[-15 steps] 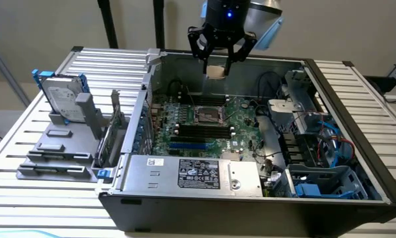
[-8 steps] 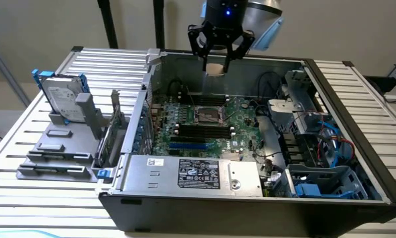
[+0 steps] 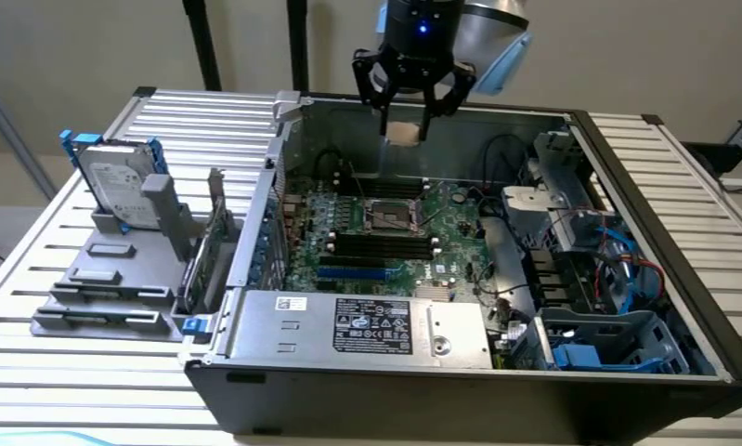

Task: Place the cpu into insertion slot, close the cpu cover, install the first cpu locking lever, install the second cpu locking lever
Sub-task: 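Place the cpu into insertion slot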

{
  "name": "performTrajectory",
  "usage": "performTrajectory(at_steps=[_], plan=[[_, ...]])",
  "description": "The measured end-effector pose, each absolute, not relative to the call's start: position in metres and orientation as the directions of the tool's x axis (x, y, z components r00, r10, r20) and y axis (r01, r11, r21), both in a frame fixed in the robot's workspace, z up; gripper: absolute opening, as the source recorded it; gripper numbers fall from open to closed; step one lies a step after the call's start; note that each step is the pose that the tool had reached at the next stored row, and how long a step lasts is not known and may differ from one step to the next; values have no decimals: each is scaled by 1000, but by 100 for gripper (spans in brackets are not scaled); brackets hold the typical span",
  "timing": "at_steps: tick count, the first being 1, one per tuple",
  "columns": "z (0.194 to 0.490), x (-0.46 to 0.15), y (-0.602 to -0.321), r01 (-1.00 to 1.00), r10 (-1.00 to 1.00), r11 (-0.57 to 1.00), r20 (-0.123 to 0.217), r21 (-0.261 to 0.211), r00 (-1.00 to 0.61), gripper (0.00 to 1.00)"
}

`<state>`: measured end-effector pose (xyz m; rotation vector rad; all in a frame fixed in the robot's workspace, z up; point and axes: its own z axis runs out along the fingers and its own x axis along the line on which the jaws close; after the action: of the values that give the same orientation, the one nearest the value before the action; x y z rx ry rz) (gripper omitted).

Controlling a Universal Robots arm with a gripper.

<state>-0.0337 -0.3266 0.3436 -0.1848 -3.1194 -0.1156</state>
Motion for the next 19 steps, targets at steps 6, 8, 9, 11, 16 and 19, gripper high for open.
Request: performTrajectory(at_steps=[6,8,9,11,16,19], plan=[[341,-34,-327,225,224,972,19,73,-974,55],[340,-34,-327,260,259,963,19,73,-966,55],[340,-34,-327,278,277,958,19,73,-961,55],[339,-34,-327,312,312,947,19,73,-950,55],[337,-34,-327,397,397,915,19,73,-918,55],[337,-34,-327,446,446,892,19,73,-895,55]])
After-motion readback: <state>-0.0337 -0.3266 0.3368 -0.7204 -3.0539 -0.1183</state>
